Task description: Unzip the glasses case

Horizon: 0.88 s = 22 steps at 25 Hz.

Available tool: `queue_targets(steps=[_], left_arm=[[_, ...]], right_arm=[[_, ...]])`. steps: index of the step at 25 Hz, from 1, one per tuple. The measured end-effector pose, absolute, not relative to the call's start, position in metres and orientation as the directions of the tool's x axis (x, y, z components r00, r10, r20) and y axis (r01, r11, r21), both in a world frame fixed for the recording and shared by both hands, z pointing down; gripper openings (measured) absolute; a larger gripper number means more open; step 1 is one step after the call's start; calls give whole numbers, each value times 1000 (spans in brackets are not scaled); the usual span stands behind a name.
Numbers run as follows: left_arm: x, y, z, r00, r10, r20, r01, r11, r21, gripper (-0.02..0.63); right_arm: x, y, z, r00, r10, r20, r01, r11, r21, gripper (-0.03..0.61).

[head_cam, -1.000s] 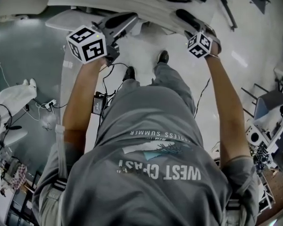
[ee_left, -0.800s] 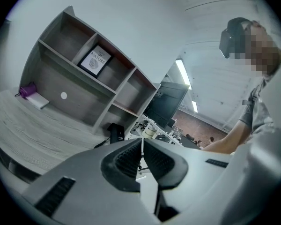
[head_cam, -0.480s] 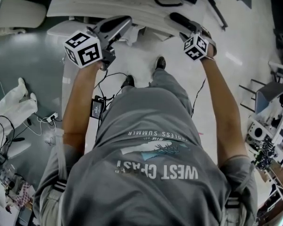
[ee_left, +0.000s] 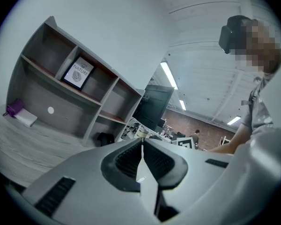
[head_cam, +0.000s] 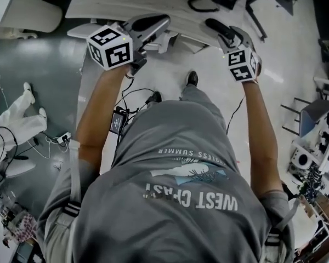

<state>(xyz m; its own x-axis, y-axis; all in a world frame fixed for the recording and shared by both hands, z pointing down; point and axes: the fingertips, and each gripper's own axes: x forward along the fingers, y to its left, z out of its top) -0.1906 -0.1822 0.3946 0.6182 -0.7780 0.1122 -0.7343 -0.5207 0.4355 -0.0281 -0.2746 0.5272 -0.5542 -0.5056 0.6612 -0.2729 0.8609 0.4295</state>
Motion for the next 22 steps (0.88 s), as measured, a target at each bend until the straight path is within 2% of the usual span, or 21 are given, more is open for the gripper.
queue_targets(steps=[5, 9, 11, 16, 22], left_arm=[[-188, -177, 377, 638, -764, 99, -731, -560, 391, 8], [-183, -170, 361, 651, -754, 87, -729, -589, 348, 6], [-179, -167, 353, 657, -750, 82, -729, -603, 325, 6], [-168, -158, 332, 671, -738, 63, -725, -637, 263, 6], [-153, -142, 309, 696, -716, 58, -715, -682, 157, 6]], right_arm=[[-47, -253, 455, -650, -530, 544, -402, 848, 347, 142], [-59, -230, 401, -714, -533, 454, -460, 846, 271, 42], [-61, -220, 379, -741, -530, 413, -484, 847, 220, 11], [-62, -194, 336, -790, -504, 348, -511, 856, 81, 10], [-58, -162, 300, -808, -512, 290, -524, 850, 41, 9]])
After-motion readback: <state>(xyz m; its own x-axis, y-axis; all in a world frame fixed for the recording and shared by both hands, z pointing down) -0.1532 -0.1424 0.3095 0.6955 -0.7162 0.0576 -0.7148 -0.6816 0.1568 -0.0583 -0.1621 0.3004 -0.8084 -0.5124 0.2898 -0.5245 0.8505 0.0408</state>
